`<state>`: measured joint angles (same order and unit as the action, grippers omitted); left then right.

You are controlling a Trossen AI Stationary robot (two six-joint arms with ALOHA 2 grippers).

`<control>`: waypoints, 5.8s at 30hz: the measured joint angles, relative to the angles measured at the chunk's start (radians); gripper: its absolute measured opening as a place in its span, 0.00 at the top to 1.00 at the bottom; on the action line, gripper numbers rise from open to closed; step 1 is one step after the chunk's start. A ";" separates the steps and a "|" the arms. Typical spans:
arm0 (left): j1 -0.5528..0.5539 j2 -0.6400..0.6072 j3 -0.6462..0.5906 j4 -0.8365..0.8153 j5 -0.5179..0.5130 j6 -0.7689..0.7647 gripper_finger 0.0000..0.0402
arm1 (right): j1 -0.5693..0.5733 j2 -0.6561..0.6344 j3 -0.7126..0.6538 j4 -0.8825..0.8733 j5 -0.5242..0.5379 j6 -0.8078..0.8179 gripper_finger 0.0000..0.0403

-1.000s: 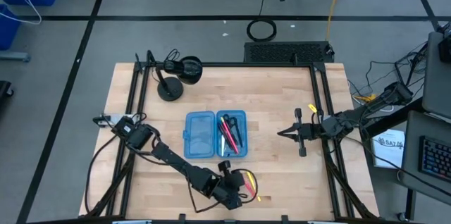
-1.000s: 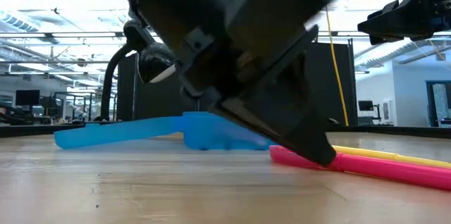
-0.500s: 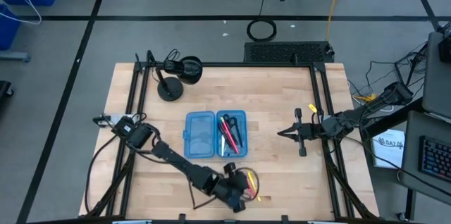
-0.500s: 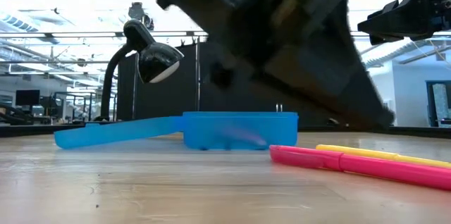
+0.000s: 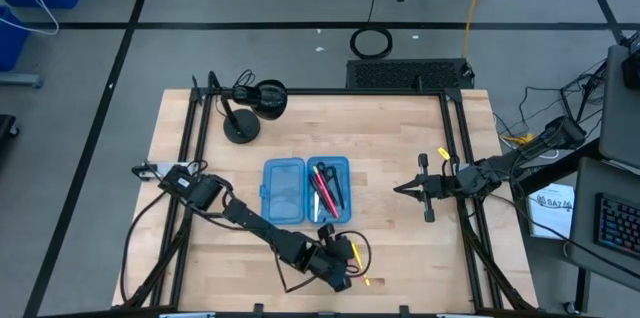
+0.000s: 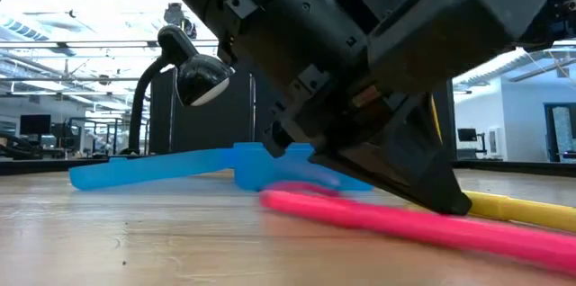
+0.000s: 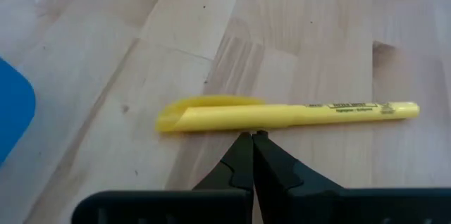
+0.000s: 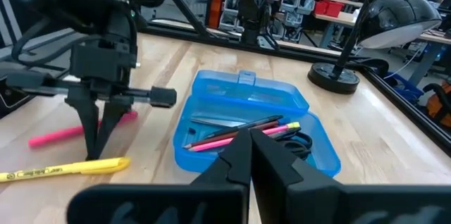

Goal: Pick & place school supplies into a supply box
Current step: Put the pink pen into the blue box

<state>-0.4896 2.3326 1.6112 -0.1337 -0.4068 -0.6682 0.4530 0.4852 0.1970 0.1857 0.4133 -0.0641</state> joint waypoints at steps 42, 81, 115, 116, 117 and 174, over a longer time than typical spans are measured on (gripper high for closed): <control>-0.094 -0.092 -0.002 -0.008 0.037 0.169 1.00 | -0.001 0.037 0.000 0.034 0.003 0.023 1.00; -0.062 -0.107 -0.006 -0.444 0.078 -0.096 1.00 | -0.002 0.042 0.000 0.049 0.002 0.026 1.00; -0.119 -0.113 0.318 -0.751 0.120 -0.615 0.99 | -0.002 0.043 0.000 0.087 0.001 -0.173 1.00; -0.117 -0.088 0.358 -0.782 0.129 -0.638 0.99 | -0.002 0.042 0.000 0.086 0.001 -0.184 1.00; -0.114 -0.058 0.399 -0.805 0.139 -0.656 0.99 | -0.002 0.043 0.000 0.086 0.001 -0.190 1.00; 0.003 0.141 0.442 -0.916 0.382 -0.630 0.80 | -0.002 0.042 0.000 0.086 0.003 -0.232 1.00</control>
<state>-0.4866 2.4733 2.0529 -1.0496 -0.0253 -1.2978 0.4511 0.5274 0.1974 0.2718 0.4164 -0.2962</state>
